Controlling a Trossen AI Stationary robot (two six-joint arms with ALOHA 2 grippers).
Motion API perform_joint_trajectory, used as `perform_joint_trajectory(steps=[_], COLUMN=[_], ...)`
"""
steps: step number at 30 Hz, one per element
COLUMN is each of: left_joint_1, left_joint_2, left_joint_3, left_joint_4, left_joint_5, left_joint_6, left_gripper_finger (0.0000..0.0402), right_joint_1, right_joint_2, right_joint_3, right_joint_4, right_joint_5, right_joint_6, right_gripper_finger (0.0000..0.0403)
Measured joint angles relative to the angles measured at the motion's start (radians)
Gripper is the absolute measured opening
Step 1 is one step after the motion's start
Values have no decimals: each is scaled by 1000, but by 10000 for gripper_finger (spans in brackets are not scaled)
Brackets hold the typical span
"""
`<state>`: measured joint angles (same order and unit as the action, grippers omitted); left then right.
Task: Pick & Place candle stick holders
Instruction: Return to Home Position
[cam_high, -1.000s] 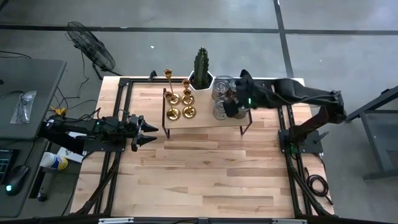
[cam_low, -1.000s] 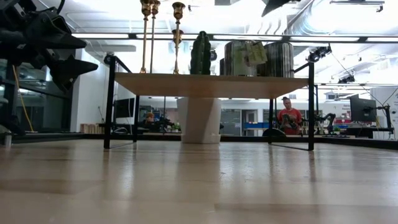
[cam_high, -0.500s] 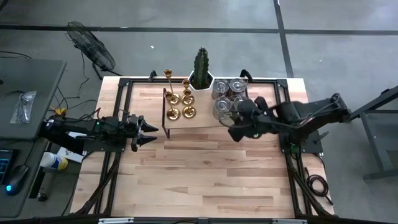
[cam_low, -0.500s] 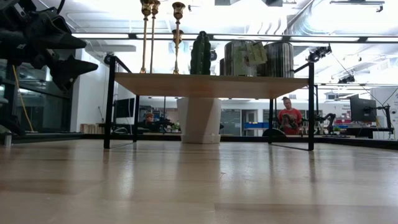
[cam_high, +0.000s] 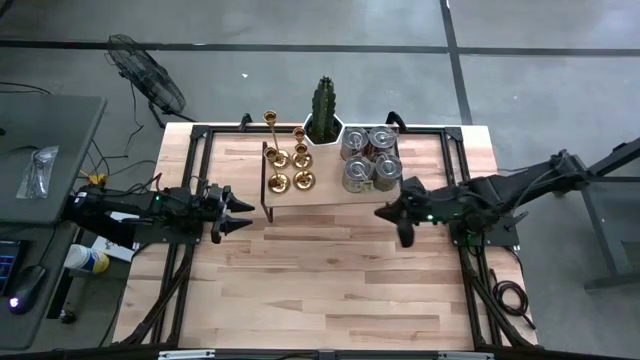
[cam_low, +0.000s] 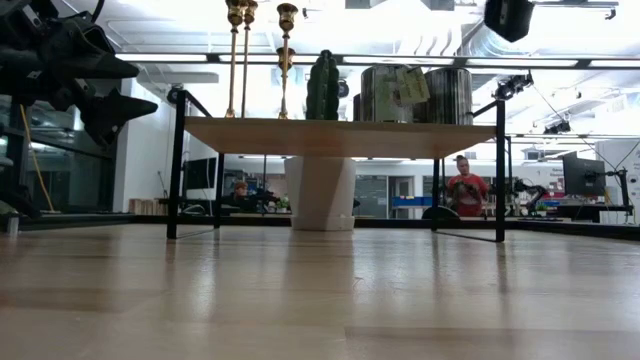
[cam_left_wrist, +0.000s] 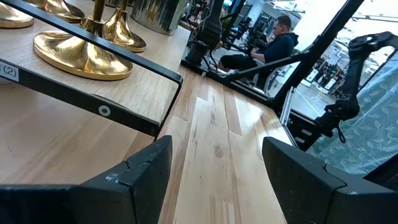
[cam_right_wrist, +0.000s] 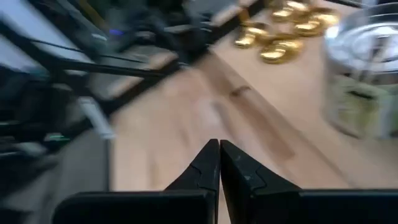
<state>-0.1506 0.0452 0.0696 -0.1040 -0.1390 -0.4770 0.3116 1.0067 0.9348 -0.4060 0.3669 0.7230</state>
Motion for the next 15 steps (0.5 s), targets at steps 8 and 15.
perform_joint_trajectory(steps=[8, 15], left_joint_1=[0, 0], left_joint_2=[0, 0], left_joint_3=[0, 0], left_joint_4=[0, 0], left_joint_5=[0, 0], left_joint_6=[0, 0], left_gripper_finger=[246, 246], right_joint_1=[11, 4], right_joint_2=[-264, -453], right_joint_3=[-329, -480], right_joint_4=[300, 247], right_joint_5=[-46, 78], right_joint_6=[-74, -14], right_gripper_finger=[4, 4])
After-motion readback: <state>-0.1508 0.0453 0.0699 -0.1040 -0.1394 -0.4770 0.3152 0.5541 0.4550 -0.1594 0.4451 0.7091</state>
